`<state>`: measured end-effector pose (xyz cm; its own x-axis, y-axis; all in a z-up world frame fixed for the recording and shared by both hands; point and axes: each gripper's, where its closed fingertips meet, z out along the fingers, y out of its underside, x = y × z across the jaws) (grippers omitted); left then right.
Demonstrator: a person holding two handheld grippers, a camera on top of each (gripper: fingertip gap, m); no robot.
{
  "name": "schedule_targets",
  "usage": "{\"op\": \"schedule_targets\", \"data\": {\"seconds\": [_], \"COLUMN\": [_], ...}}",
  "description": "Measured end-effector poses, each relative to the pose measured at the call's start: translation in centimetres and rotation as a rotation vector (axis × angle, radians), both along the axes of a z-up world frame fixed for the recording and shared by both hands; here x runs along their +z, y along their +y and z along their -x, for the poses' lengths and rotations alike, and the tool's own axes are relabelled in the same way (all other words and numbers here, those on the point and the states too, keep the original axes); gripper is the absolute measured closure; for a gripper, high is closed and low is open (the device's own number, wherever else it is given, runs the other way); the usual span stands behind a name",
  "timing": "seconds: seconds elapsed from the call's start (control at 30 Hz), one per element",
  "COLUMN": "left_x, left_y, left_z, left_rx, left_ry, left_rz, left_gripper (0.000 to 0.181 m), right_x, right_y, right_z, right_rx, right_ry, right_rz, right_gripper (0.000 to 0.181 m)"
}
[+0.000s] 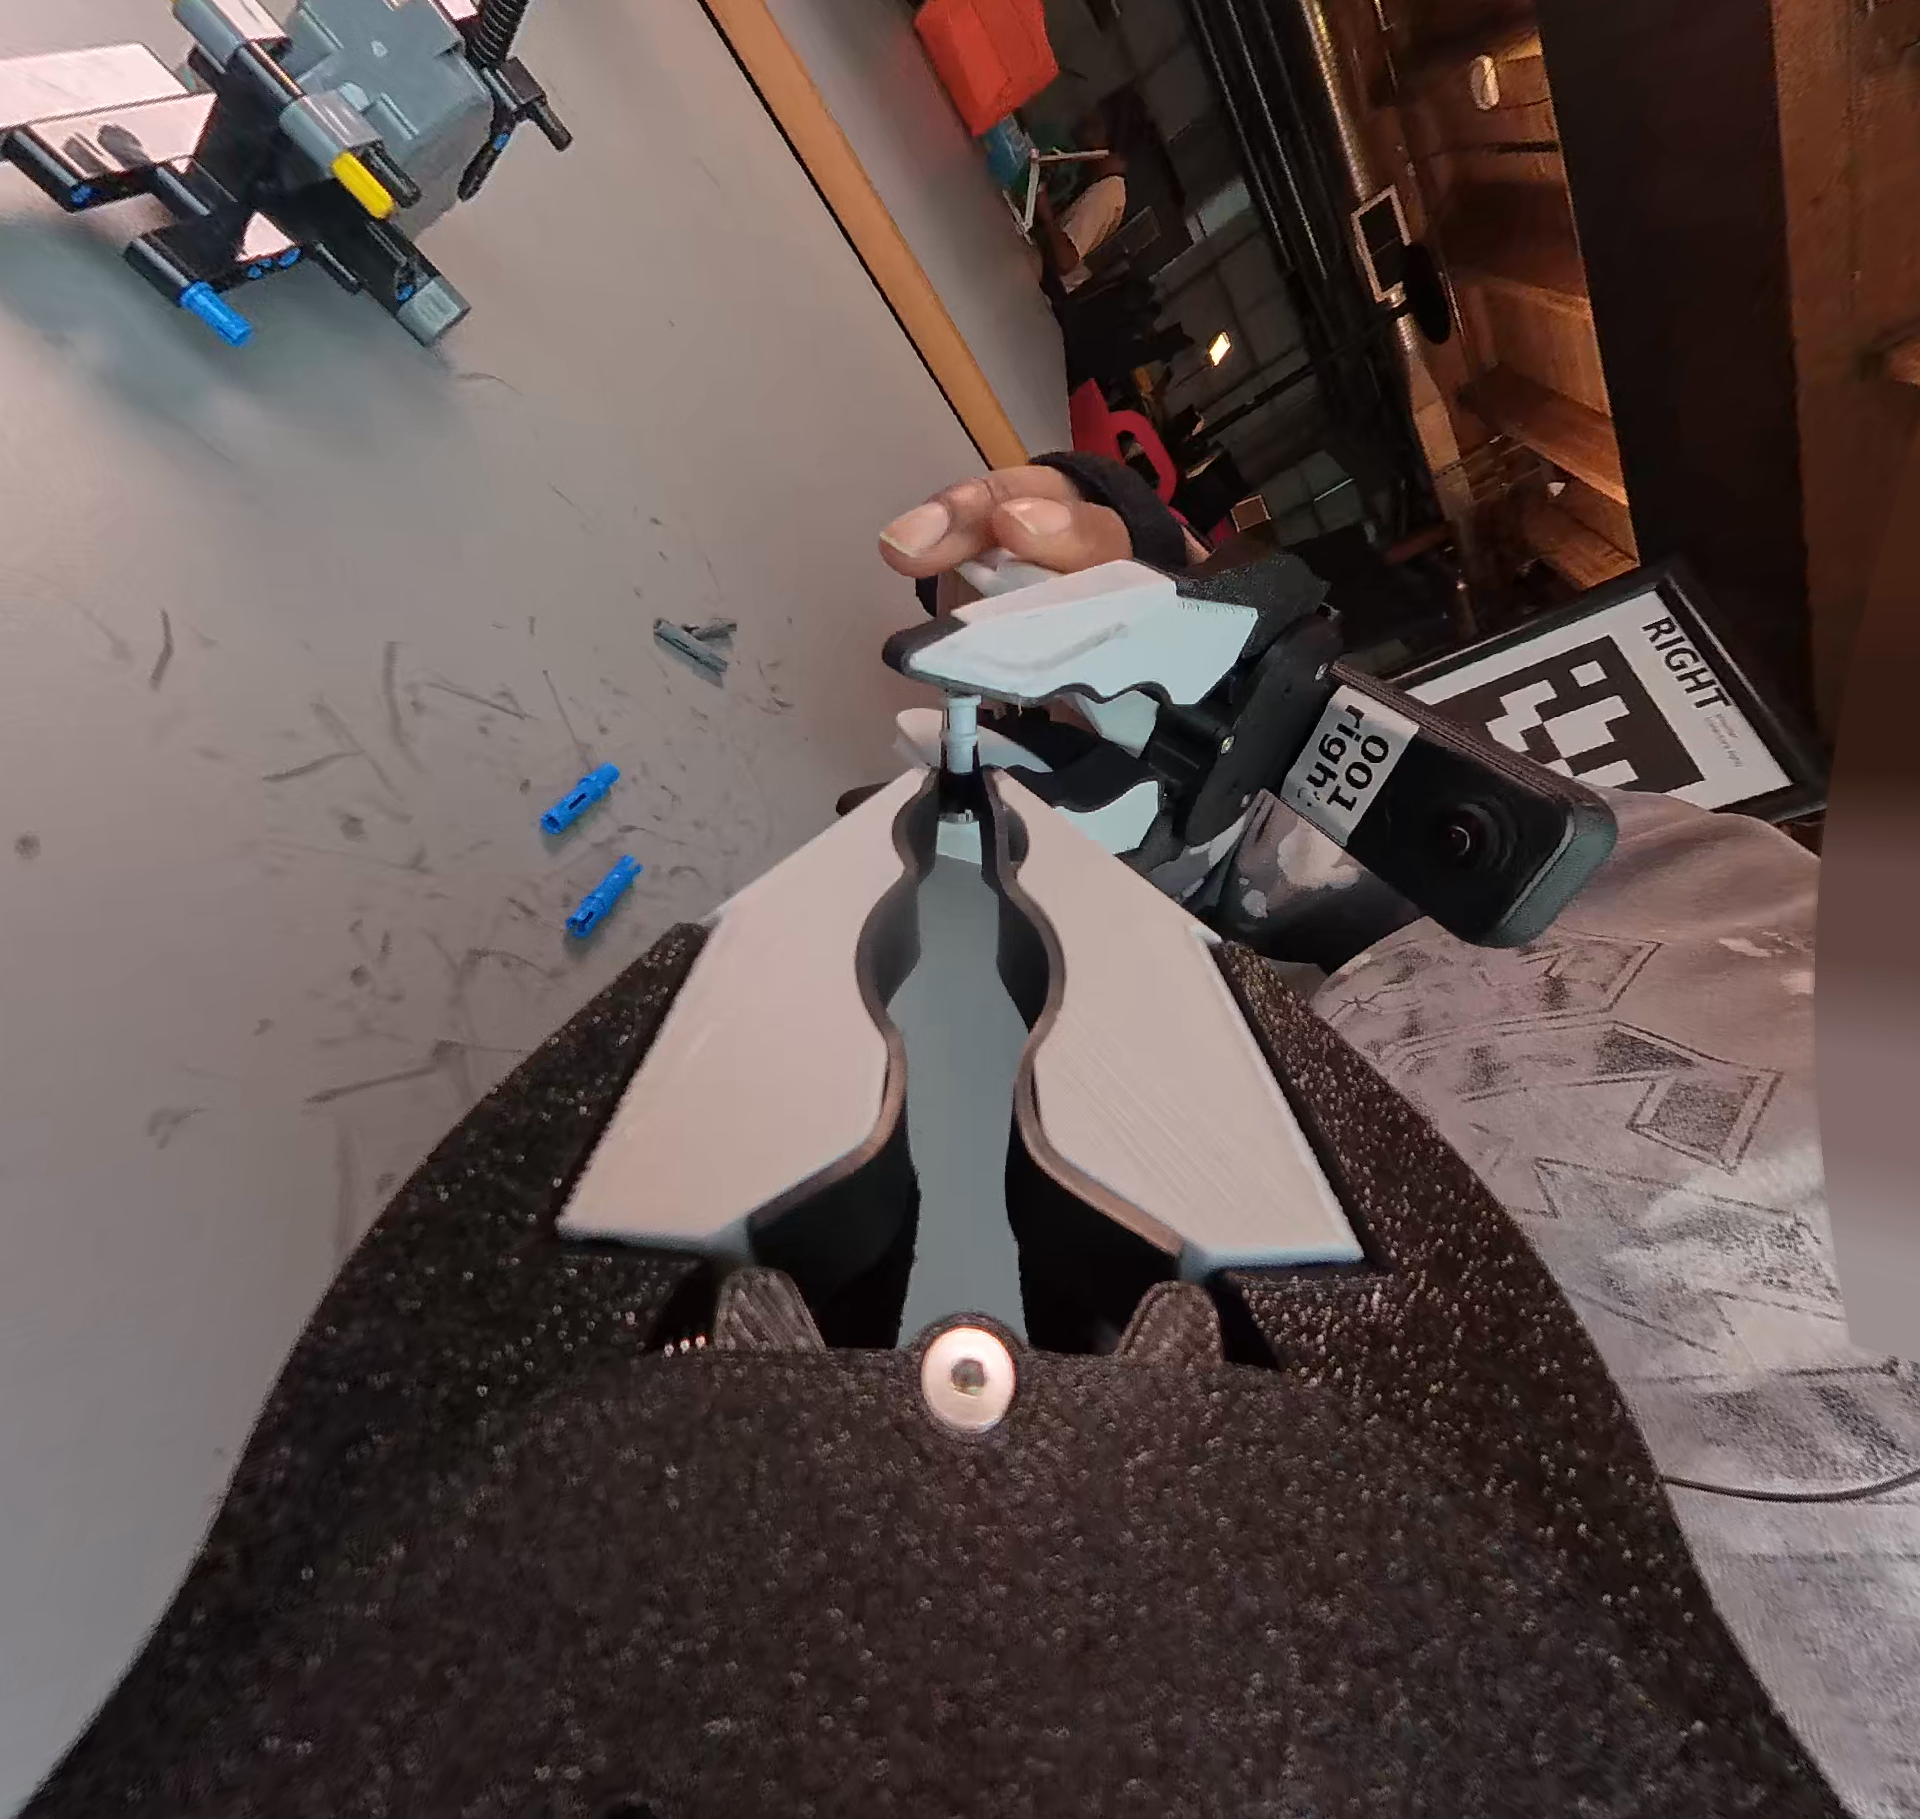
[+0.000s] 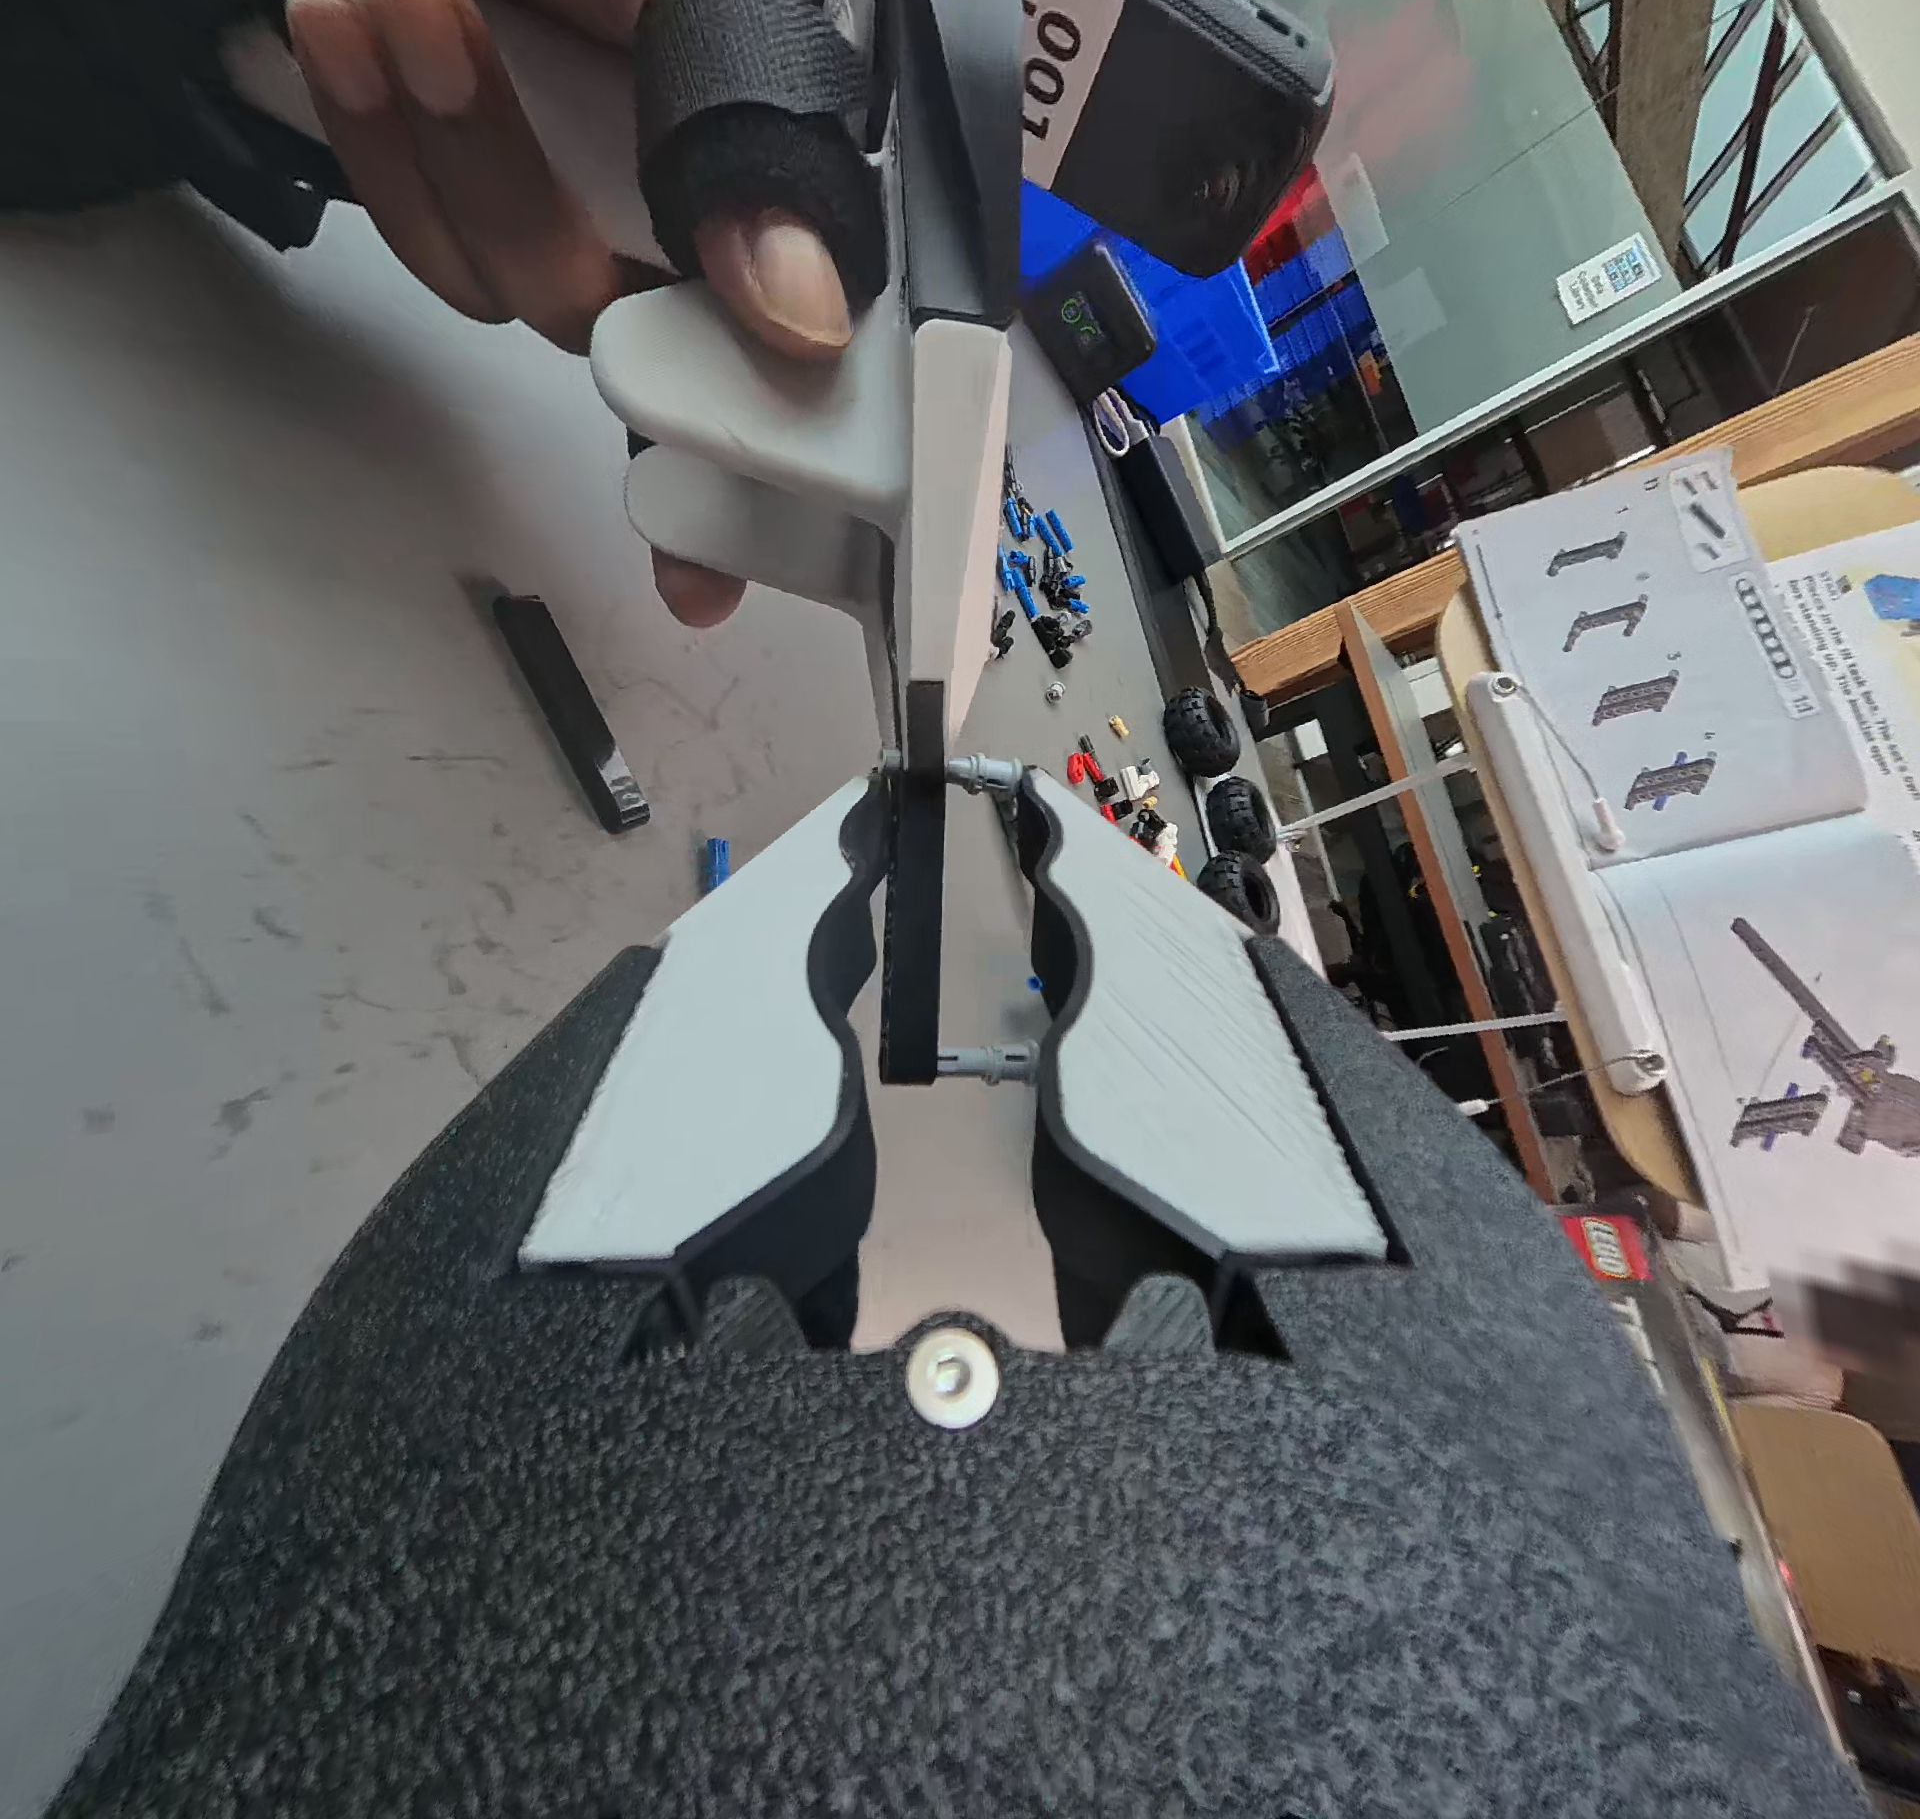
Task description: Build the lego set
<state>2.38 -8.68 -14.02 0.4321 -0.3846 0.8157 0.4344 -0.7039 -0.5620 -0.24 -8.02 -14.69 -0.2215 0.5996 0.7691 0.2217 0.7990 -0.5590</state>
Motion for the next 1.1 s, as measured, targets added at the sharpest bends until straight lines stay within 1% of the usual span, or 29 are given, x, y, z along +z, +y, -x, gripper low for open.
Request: {"op": "schedule_targets", "data": {"seconds": [0.07,0.17,0.2,0.27,0.33,0.4,0.47,0.53,0.57,0.8,0.83,0.87,1.1], "left_x": [0.1,0.2,0.2,0.2,0.1,0.0,-0.1,-0.3,-0.4,-1.0,-1.0,-0.9,-0.9], "left_y": [-0.2,-0.3,-0.3,-0.3,-0.3,-0.4,-0.5,-0.5,-0.5,-0.7,-0.6,-0.6,-0.7], "left_z": [0.2,0.4,0.3,0.1,0.1,0.0,-0.3,-0.6,-0.7,-0.9,-0.8,-0.8,-0.8], "left_rx": [-0.006,-0.014,-0.020,-0.026,-0.023,-0.030,-0.043,-0.056,-0.063,-0.081,-0.078,-0.081,-0.092], "left_ry": [-0.005,-0.015,-0.008,-0.009,-0.010,-0.010,0.000,0.010,0.018,0.013,0.006,0.000,-0.007], "left_rz": [0.008,0.010,0.013,0.013,0.016,0.019,0.024,0.030,0.033,0.058,0.056,0.057,0.053], "left_gripper": [0.175,0.175,0.175,0.175,0.175,0.175,0.175,0.175,0.176,0.176,0.179,0.176,0.176], "right_x": [0.0,-0.2,-0.2,0.0,-0.1,0.1,0.3,-0.1,-0.2,-0.9,-0.9,-0.9,-0.9], "right_y": [-0.2,-0.6,-0.6,-0.4,0.2,0.4,-0.1,-0.7,-0.7,-0.9,-0.9,-1.0,-1.1], "right_z": [-0.2,-0.6,-0.6,-0.5,-0.4,-0.5,-0.7,-0.8,-0.9,-1.0,-1.0,-1.1,-1.1], "right_rx": [0.038,0.087,0.083,0.066,0.032,0.035,0.069,0.100,0.105,0.112,0.108,0.109,0.106], "right_ry": [-0.004,-0.003,-0.003,0.002,-0.026,-0.027,-0.015,-0.026,-0.023,-0.061,-0.060,-0.056,-0.057], "right_rz": [-0.042,-0.043,-0.047,-0.053,-0.036,-0.022,-0.037,-0.047,-0.053,-0.060,-0.067,-0.071,-0.063], "right_gripper": [0.153,0.166,0.171,0.165,0.141,0.139,0.143,0.155,0.157,0.161,0.161,0.162,0.165]}}
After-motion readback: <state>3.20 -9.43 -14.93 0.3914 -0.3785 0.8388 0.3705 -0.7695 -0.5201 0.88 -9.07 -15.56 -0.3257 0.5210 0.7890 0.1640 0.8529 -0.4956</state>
